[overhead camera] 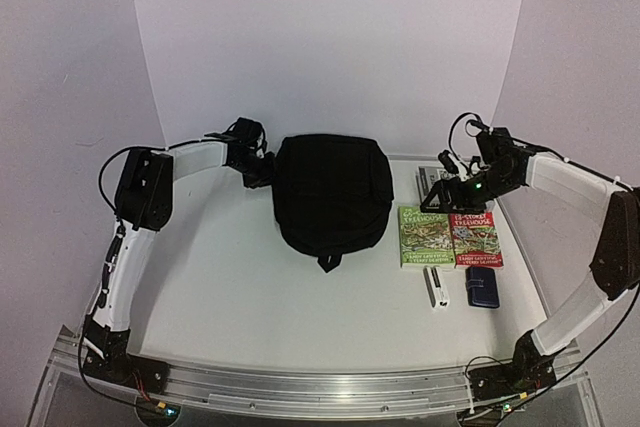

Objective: Pack the student bag
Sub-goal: Move the student bag to the center of the board.

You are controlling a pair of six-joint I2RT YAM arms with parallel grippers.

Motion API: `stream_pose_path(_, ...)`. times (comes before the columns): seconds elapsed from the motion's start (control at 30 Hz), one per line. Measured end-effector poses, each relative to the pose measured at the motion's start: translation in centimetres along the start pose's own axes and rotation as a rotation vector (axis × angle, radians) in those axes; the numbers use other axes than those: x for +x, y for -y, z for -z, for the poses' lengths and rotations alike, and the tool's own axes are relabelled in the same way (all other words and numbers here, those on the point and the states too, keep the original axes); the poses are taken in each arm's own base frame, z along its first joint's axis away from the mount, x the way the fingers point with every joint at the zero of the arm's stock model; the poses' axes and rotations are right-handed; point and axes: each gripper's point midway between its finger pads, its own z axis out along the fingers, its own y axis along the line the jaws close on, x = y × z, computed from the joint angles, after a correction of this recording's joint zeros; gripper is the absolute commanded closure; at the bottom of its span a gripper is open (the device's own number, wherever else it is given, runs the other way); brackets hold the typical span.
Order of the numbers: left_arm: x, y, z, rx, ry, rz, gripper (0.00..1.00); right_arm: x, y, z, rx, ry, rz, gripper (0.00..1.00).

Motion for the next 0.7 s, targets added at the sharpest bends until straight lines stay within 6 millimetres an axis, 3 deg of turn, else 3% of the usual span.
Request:
stream_pose_path(0.13, 2.0, -1.4, 1.6, -0.011, 0.002, 0.063, 1.0, 0.1, -0.6, -0.4, -0.011, -0.011, 0.012, 0.02)
stream_pose_path(0.27, 5.1, -3.0, 5.0, -0.022, 0.029, 0.155, 1.0, 0.0, -1.5, -1.0, -0.026, -0.024, 0.034, 0.02)
stream_pose_path(0.47, 9.6, -4.6, 8.9, -0.03, 0.046, 0.251, 0.97, -1.1, -4.9, -2.3, -0.072, -0.037, 0.122, 0.03)
stream_pose_path(0.53, 10.8, -4.9, 9.8, -0.027, 0.044, 0.267, 0.91, -1.5, -6.7, -2.6, -0.095, -0.035, 0.169, 0.07)
stream_pose_path(0.7, 13.4, -4.8, 11.8, 0.009, 0.028, 0.263, 0.63, -2.2, -12.9, -3.9, -0.179, -0.041, 0.334, 0.19)
